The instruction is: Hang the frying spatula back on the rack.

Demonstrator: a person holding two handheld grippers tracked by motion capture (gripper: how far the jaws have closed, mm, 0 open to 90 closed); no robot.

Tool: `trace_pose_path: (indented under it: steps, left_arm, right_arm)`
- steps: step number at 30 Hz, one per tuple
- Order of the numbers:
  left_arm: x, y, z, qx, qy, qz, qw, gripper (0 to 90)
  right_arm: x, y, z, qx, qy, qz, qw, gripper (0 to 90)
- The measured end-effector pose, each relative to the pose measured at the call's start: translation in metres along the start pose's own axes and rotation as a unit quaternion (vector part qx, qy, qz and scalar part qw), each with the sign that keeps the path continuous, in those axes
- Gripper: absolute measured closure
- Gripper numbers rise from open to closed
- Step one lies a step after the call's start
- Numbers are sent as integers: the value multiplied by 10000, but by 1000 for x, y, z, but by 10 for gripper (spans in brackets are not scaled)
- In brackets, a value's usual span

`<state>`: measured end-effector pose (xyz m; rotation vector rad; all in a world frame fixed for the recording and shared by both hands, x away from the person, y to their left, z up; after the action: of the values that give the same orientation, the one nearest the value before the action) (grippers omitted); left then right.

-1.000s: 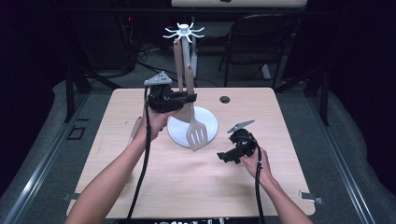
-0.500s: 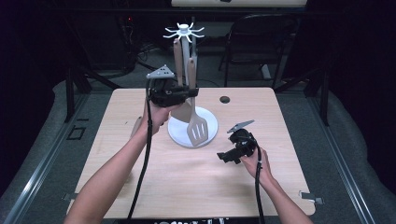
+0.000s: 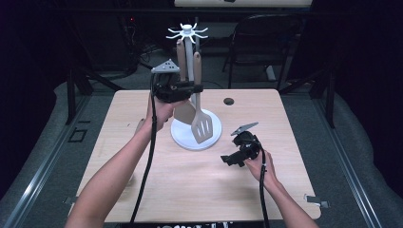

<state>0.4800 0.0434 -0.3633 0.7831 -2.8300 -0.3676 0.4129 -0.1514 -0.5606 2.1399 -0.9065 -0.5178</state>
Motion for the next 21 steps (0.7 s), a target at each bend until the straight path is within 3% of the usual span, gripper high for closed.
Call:
trace_pose_path:
  steps: [21]
  left_arm:
    - [-11,-1,-22,39,133,-49,9999,766]
  right_arm:
    - [-1,-1,0,-39,16,-8,10000,1]
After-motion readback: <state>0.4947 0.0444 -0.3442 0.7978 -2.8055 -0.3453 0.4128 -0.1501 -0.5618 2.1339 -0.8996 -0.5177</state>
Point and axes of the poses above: each handheld gripper's, and its own axes: y roughly backward along the jaws, z roughly out of its underside, x roughly to its right, the point moved 6 cm from there along -y, roughly forward along the jaws, and after that the axes turned 3 degrees about x, right-handed, at the moved point
